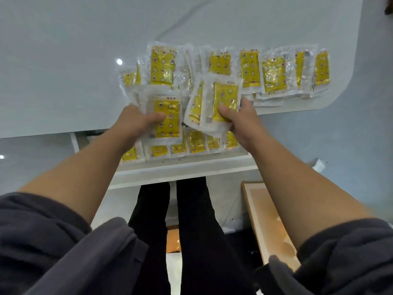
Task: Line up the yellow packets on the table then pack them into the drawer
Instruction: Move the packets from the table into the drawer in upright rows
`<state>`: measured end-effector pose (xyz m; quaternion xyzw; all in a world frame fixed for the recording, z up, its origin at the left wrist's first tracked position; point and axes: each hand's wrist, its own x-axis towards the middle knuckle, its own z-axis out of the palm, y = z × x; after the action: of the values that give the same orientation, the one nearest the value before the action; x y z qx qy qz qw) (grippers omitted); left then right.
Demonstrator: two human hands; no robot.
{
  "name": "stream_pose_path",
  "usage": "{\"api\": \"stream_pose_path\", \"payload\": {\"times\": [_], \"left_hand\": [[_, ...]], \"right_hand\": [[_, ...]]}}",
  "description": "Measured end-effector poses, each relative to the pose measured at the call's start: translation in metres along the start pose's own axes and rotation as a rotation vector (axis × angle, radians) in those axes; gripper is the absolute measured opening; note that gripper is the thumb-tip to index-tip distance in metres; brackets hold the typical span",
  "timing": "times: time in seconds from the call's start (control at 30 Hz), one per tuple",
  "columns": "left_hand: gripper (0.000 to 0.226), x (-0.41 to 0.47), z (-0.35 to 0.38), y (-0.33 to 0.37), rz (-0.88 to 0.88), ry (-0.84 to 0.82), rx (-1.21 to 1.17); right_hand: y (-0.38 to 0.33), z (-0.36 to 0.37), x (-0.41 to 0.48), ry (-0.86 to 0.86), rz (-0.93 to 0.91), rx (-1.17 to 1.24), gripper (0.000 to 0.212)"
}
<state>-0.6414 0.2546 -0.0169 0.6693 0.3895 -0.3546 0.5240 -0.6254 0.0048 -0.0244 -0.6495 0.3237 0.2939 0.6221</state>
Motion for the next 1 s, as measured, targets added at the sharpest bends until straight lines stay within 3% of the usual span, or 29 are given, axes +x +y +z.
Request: {"api": "stream_pose_path", "payload": {"times": [0.1, 0.2, 0.23, 0.3, 0.37, 0.47, 0.63, 0.8, 0.9, 1.0], "left_hand": [[0.067, -0.004, -0.023, -0.042, -0.114, -0.136, 0.077], [0.030, 0.008, -0.029, -0.082, -0.176, -0.122, 0.098], [0.034, 0.017, -0.027, -0.093, -0.196, -0.078, 0.104], [0.064, 0.036, -0.019, -0.110, -0.228, 0.006, 0.110], [0.087, 0.056, -0.006, -0.121, -0.232, 0.067, 0.129], [0.098, 0.085, 0.018, -0.135, -0.211, 0.078, 0.152], [0.094, 0.124, 0.050, -0.164, -0.183, 0.130, 0.174], [0.068, 0.139, 0.062, -0.184, -0.125, 0.253, 0.100], [0.078, 0.130, 0.056, -0.185, -0.130, 0.211, 0.018], [0.061, 0.125, 0.047, -0.189, -0.082, 0.191, 0.048]], "right_hand": [[0.040, -0.004, -0.014, -0.216, 0.183, -0.035, 0.070], [0.083, 0.005, -0.012, -0.245, 0.251, -0.300, 0.038], [0.095, 0.008, -0.007, -0.210, 0.265, -0.347, 0.028], [0.112, 0.015, 0.007, -0.135, 0.307, -0.372, 0.021], [0.126, 0.023, 0.027, -0.083, 0.321, -0.406, 0.032], [0.145, 0.034, 0.058, -0.063, 0.340, -0.438, 0.060], [0.169, 0.045, 0.099, -0.072, 0.237, -0.519, 0.027], [0.188, 0.049, 0.114, 0.020, 0.122, -0.780, 0.024], [0.190, 0.049, 0.107, 0.062, 0.042, -0.853, 0.026], [0.185, 0.045, 0.098, 0.114, -0.011, -0.883, 0.030]]}}
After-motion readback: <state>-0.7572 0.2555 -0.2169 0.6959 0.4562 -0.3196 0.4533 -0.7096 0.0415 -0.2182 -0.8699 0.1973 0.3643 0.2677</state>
